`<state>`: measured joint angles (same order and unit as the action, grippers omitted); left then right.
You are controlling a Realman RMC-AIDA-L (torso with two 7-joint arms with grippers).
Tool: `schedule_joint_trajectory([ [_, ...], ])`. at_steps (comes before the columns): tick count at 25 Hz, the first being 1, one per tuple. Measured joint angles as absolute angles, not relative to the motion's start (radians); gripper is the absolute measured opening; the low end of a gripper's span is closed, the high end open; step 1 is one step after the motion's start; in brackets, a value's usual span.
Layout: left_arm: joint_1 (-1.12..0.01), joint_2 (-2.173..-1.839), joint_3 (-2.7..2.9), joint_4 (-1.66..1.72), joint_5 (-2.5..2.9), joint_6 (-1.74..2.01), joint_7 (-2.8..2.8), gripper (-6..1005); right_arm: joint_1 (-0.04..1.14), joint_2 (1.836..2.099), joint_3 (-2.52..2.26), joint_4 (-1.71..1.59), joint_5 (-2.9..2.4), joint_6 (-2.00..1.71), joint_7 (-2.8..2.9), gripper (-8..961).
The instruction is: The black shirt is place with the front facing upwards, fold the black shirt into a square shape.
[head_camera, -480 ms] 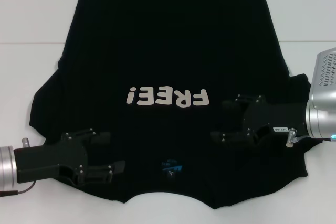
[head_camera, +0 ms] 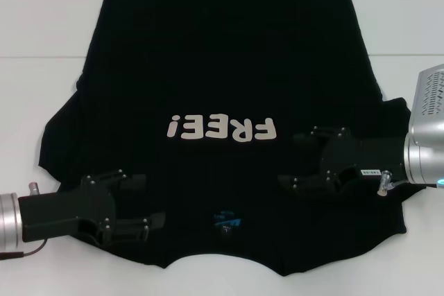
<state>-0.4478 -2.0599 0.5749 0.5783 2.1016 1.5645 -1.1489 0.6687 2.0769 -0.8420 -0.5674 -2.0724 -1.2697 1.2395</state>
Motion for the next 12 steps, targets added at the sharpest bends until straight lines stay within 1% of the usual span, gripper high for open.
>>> schedule_joint_trajectory([
  [8, -0.447, -2.057, 0.543, 0.582, 2.099, 1.574, -1.217, 856, 0.667, 2.079, -0.842, -0.568, -2.073, -1.270, 1.240, 930],
  [10, -0.455, -2.044, 0.508, 0.592, 2.097, 1.579, -1.349, 856, 0.666, 2.079, -0.842, -0.567, -2.072, -1.271, 1.239, 930],
  [12, -0.468, -2.016, 0.486, 0.595, 2.099, 1.582, -1.519, 856, 0.665, 2.080, -0.842, -0.567, -2.071, -1.275, 1.239, 930],
])
